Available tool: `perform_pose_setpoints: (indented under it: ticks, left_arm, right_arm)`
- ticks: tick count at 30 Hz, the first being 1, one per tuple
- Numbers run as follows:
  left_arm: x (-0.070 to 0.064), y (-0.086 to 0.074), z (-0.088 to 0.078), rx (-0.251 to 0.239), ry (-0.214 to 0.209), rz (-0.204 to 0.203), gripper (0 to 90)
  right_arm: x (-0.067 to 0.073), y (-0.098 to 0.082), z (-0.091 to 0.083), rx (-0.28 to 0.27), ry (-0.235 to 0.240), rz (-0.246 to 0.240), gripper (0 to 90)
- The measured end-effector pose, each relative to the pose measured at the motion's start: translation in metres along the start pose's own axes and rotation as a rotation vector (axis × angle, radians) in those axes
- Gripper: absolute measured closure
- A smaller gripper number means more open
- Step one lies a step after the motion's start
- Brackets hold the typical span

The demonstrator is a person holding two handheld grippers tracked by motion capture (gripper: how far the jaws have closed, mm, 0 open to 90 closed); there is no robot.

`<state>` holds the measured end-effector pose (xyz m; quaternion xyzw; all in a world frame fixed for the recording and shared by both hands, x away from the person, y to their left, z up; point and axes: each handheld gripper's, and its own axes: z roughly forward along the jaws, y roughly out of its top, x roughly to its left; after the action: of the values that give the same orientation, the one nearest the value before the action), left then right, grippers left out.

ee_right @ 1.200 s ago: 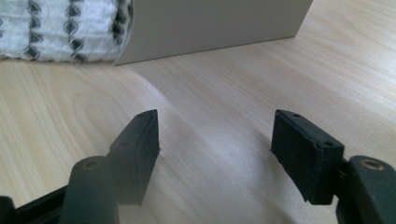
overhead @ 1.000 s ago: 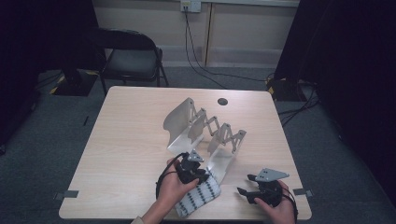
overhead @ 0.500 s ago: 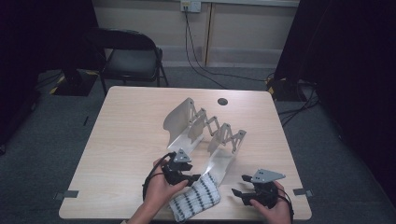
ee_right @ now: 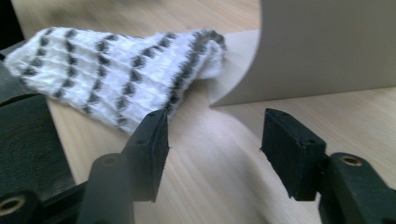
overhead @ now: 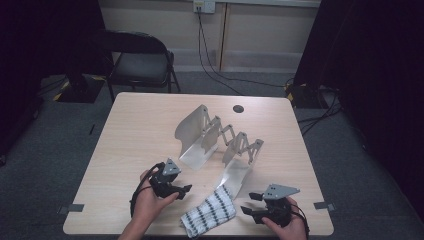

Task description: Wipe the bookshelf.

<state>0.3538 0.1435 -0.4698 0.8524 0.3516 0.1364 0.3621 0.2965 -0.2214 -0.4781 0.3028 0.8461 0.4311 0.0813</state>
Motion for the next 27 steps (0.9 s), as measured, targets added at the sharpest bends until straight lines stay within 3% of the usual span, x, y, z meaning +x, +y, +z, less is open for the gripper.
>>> perform_pose_setpoints:
  ticks: [4,5,7,10,13,18,27]
  left_arm:
    - [0.008,-0.005,-0.002,-0.009,0.035,-0.018,28.9]
    - [0.01,-0.005,-0.002,0.0,0.045,0.0,28.3]
    - [0.011,-0.007,-0.002,-0.009,0.05,-0.014,28.1]
    - [0.015,-0.01,-0.003,0.0,0.061,0.002,28.0]
    - [0.017,-0.012,-0.003,0.005,0.069,-0.003,27.9]
    - [0.021,-0.016,-0.002,0.01,0.079,-0.016,27.5]
    - [0.027,-0.021,-0.004,0.022,0.124,-0.029,27.5]
  right_arm:
    - [0.003,0.0,0.005,0.013,0.029,0.002,45.1]
    - [0.004,0.0,0.005,0.012,0.038,-0.005,46.2]
    - [0.006,0.001,0.005,-0.004,0.043,-0.011,46.7]
    - [0.009,0.001,0.008,-0.01,0.053,-0.008,47.6]
    - [0.012,0.0,0.015,0.018,0.051,-0.032,48.8]
    - [0.013,0.001,0.021,0.021,0.042,-0.052,50.7]
    - [0.018,0.0,0.033,0.045,0.065,-0.09,68.8]
